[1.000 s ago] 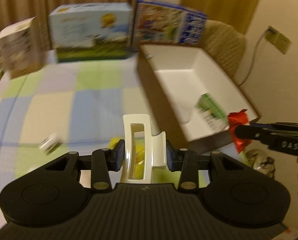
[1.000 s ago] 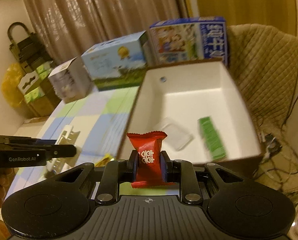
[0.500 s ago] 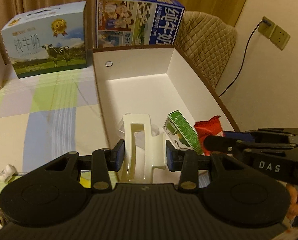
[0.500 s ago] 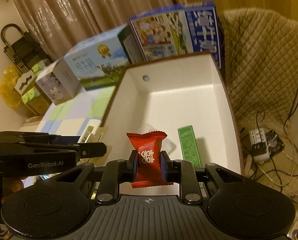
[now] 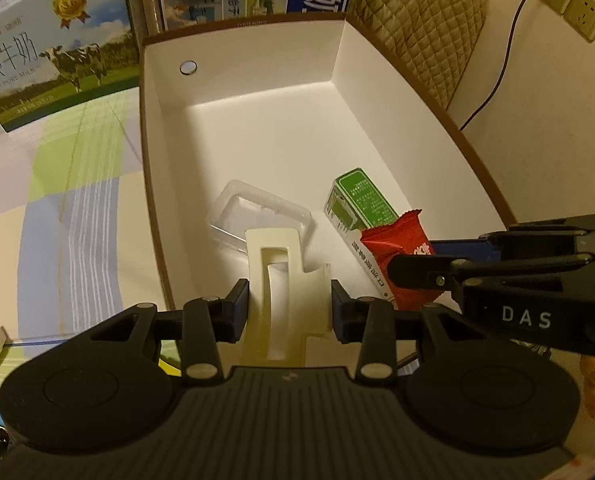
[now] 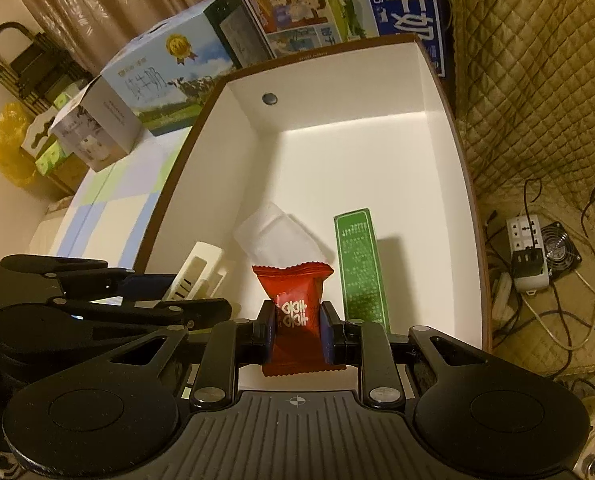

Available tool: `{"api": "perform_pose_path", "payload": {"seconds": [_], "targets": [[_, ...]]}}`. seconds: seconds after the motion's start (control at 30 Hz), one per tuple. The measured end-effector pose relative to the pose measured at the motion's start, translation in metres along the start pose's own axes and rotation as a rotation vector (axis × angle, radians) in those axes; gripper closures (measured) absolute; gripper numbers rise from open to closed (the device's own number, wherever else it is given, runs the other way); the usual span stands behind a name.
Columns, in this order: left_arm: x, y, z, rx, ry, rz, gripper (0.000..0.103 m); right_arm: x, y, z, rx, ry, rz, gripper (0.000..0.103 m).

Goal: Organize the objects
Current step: 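Carry the white clip and red packet with both tools into the brown box, then open both tools to drop the clip and packet in the brown box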

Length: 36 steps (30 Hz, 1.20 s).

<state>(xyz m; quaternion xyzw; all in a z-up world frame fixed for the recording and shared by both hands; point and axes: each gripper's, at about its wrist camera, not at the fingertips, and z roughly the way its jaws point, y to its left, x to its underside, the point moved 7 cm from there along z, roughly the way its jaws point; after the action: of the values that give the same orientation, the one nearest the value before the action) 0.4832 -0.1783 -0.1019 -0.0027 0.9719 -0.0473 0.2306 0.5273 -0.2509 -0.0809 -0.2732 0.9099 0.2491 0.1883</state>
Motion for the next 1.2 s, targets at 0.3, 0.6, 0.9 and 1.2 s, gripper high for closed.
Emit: {"api": "perform_pose_path", "payload": {"seconds": [0.3, 0.6, 0.9, 1.2], "targets": [[-0.003, 0.001, 0.005, -0.008, 0.01, 0.015, 0.057, 0.0, -0.003, 0.004, -0.01, 0.015, 0.011, 0.083], [-0.002, 0.005, 0.0, -0.013, -0.004, 0.005, 0.053, 0.0, 0.004, 0.006, -0.008, 0.022, -0.004, 0.08], [0.001, 0.01, -0.018, -0.013, -0.049, -0.003, 0.042, 0.0, 0.006, -0.019, 0.005, -0.046, 0.01, 0.057], [0.015, 0.005, -0.047, -0.003, -0.097, 0.007, 0.032, 0.015, 0.013, -0.045, 0.034, -0.085, 0.006, 0.055]]}}
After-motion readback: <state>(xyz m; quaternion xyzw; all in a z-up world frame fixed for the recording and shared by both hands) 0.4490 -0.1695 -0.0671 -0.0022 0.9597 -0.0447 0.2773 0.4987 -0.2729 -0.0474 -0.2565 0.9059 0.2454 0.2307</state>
